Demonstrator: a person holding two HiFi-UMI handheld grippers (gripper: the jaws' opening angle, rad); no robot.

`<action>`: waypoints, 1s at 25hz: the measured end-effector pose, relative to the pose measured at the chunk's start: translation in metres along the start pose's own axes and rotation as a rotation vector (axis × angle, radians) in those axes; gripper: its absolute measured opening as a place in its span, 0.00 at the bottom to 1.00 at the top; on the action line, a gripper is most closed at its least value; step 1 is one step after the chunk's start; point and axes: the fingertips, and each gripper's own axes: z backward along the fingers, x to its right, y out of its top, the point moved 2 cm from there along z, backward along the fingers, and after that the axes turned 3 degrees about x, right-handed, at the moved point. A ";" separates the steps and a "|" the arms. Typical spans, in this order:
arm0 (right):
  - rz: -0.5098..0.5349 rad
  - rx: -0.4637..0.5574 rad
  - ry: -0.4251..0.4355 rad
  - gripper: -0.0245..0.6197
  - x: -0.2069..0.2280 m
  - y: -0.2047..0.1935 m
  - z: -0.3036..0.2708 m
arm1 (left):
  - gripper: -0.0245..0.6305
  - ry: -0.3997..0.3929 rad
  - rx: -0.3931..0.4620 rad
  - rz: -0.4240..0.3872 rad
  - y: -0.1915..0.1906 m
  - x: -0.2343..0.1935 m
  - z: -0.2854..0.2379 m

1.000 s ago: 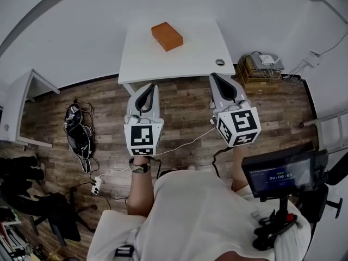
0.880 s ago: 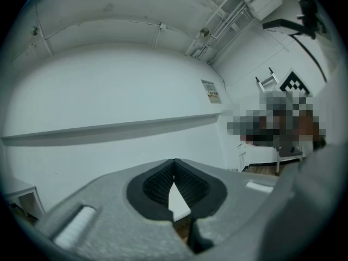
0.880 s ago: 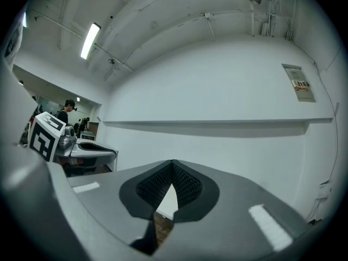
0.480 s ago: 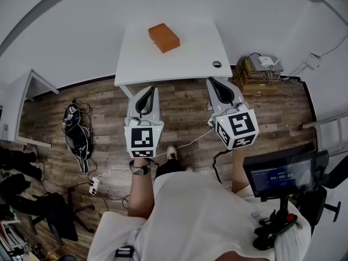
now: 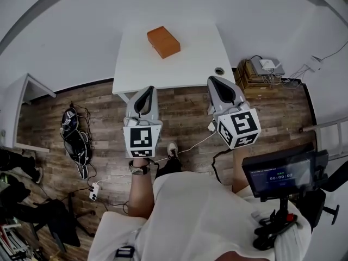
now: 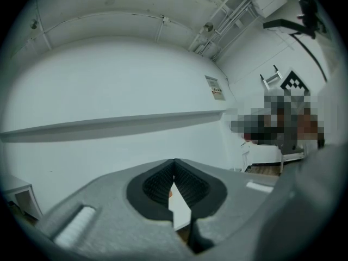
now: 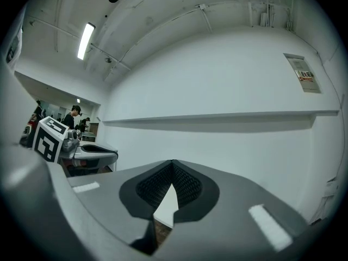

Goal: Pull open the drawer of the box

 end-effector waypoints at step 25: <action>-0.034 -0.042 -0.071 0.04 0.042 -0.005 -0.193 | 0.05 -0.059 -0.012 0.010 -0.032 -0.128 -0.153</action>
